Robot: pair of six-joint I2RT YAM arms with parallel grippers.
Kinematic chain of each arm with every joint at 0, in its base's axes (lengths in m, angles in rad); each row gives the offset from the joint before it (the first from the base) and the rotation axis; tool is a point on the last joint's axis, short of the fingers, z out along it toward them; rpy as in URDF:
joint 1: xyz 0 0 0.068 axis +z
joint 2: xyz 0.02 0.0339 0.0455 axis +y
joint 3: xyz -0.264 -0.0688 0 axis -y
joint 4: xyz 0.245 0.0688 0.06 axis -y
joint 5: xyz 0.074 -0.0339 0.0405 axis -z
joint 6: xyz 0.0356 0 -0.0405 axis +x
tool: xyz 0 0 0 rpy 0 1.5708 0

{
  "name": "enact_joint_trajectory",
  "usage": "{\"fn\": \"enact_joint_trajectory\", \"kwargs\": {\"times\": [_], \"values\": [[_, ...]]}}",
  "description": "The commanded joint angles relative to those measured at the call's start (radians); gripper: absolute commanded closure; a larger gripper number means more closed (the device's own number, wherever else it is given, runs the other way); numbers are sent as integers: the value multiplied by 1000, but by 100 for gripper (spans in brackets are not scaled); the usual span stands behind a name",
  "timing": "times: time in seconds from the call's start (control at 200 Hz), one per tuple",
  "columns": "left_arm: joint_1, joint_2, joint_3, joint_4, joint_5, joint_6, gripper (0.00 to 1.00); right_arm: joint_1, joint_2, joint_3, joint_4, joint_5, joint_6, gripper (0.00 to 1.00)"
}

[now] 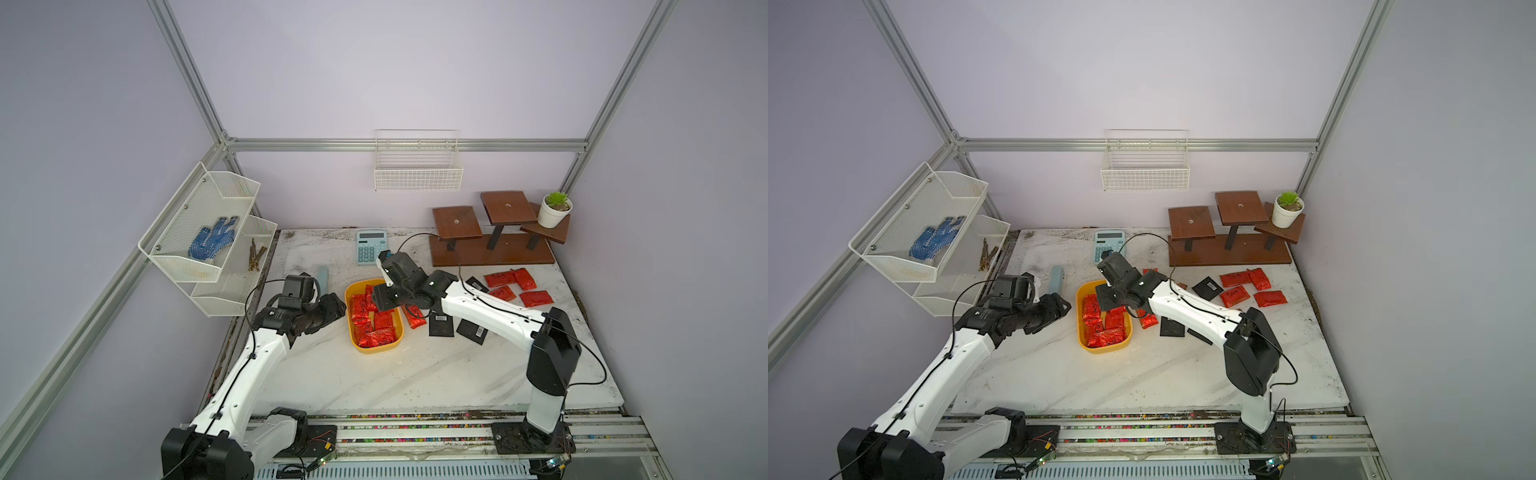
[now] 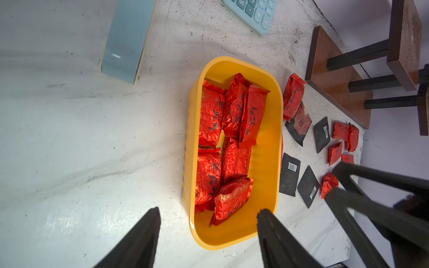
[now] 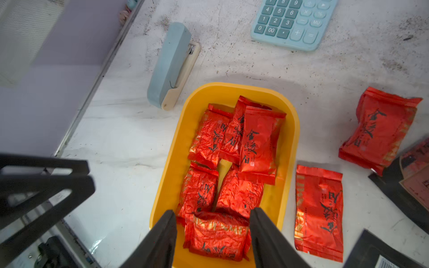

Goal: Take the tea bags out of the storage box
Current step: Pick up the tea bag from the storage box.

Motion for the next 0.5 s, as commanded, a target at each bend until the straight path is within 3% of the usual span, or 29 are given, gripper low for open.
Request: {"fn": "enact_joint_trajectory", "kwargs": {"times": [0.0, 0.265, 0.495], "values": [[10, -103, -50, 10, -18, -43, 28, 6, 98, 116, -107, 100, -37, 43], [15, -296, -152, -49, -20, -77, 23, 6, 305, 314, -187, 173, -43, 36], [15, -353, -197, -71, -1, -82, 21, 5, 369, 347, -189, 254, -39, 35]]}}
